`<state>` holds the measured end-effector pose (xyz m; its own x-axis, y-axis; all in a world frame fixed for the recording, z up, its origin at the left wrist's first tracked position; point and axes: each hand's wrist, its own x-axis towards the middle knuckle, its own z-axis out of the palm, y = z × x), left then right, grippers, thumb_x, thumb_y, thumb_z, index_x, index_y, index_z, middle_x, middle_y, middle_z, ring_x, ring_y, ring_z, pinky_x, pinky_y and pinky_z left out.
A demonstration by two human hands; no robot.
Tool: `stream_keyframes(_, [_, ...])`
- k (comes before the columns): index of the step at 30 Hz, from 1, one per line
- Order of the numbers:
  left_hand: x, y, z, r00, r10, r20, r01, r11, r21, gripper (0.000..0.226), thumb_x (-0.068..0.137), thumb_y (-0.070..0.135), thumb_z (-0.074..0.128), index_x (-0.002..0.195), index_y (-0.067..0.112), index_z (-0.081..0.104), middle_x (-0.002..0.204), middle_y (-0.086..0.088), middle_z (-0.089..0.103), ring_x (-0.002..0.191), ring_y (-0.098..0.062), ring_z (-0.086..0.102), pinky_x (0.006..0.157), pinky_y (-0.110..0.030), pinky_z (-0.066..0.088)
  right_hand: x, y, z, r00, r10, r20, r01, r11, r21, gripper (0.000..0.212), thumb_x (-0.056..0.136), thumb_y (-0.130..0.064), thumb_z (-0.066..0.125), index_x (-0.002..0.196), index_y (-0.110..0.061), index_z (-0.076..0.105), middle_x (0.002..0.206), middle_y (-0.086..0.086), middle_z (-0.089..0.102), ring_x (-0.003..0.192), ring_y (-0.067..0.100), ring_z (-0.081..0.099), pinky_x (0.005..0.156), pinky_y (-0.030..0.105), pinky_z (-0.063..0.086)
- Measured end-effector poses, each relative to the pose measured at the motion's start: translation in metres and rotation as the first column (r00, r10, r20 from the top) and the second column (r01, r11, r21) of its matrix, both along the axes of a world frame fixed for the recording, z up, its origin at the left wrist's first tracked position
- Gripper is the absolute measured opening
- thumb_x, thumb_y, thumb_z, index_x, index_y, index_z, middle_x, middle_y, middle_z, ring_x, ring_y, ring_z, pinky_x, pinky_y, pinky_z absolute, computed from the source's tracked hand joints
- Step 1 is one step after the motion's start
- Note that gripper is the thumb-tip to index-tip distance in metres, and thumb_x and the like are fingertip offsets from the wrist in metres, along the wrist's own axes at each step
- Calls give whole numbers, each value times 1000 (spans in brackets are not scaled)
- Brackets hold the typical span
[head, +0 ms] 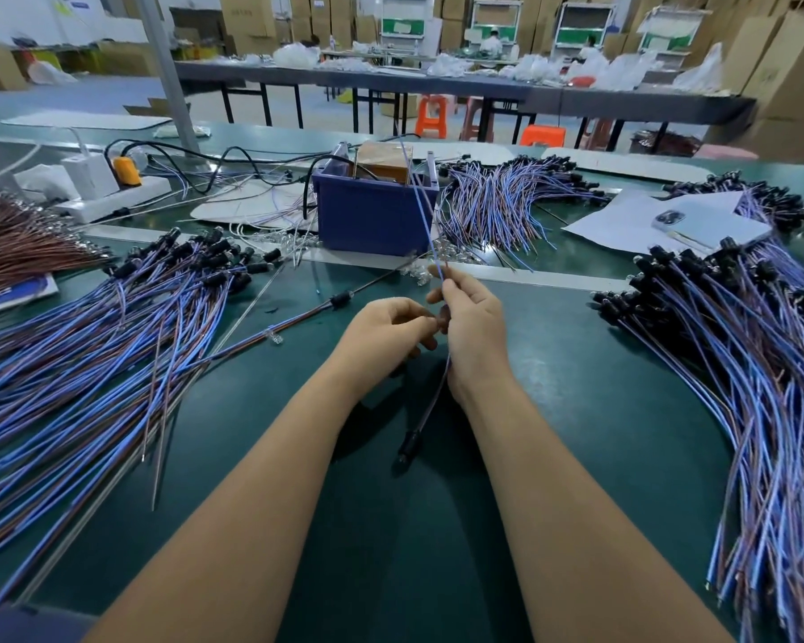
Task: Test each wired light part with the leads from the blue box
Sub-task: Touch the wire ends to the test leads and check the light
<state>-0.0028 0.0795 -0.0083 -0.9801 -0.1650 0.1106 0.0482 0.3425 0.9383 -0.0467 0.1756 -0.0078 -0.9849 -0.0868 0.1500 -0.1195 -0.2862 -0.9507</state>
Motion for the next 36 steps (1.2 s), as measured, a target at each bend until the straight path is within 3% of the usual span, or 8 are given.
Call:
stream_keyframes(5, [-1,2,-4,998,-59,-32,57,997,-46,6,87,14,66,88,14,72,85,-4,75,78,-15,68,80,-34,53,3,-2,1,1000,6,-13,-6,1000,-13,23,99,-8,49,105,-19,68,71,-4,61,59,1,50,63,19,43])
stream_keyframes(11, [1,0,-3,993,-8,-114,10,1000,16,15,92,8,60,100,4,73,95,-10,74,81,-11,63,79,-30,51,4,-5,-3,991,132,15,-132,991,15,23,98,-4,50,109,-15,65,82,1,68,72,10,64,69,21,54])
stream_keyframes(15, [2,0,-2,994,30,-107,-22,997,78,21,91,2,56,101,9,72,97,-10,75,85,-13,66,87,-37,53,4,-7,-6,994,104,-45,-97,986,133,23,95,-2,53,92,-21,67,80,-4,69,74,7,65,72,18,53])
stream_keyframes(19, [0,-2,-3,994,60,-87,-51,994,93,12,91,5,61,98,10,70,90,-19,73,74,-21,64,75,-41,54,4,-7,-7,997,49,-64,-38,985,168,25,91,-3,59,78,-22,66,74,-2,69,69,10,65,61,17,51])
stream_keyframes(23, [-2,-7,-5,992,82,-93,-73,993,95,10,92,13,64,83,16,68,70,2,72,60,-4,62,61,-23,51,3,-4,-7,996,-28,-88,45,978,202,21,89,-7,64,74,-20,66,71,-1,66,67,10,60,68,24,51])
stream_keyframes(26, [-5,-13,-7,990,120,-77,-113,990,90,16,94,13,61,78,17,65,69,2,69,59,-5,59,60,-25,52,2,-1,-6,991,-81,-108,103,970,220,20,91,-8,62,75,-20,63,70,0,65,62,9,55,65,27,50])
stream_keyframes(32, [-6,-26,-5,946,322,-36,-317,943,100,15,89,6,52,91,19,59,61,-1,64,44,-6,56,43,-20,45,1,3,-4,988,-138,-69,151,961,232,18,95,-13,58,80,-23,59,58,-4,63,50,5,49,55,21,42])
stream_keyframes(36, [-5,-33,-5,891,453,-38,-453,892,12,11,87,16,49,85,23,57,59,1,62,40,-5,56,48,-24,45,1,2,-4,988,-137,-64,149,957,249,20,94,-14,58,78,-26,59,55,-8,61,53,4,49,50,12,38])
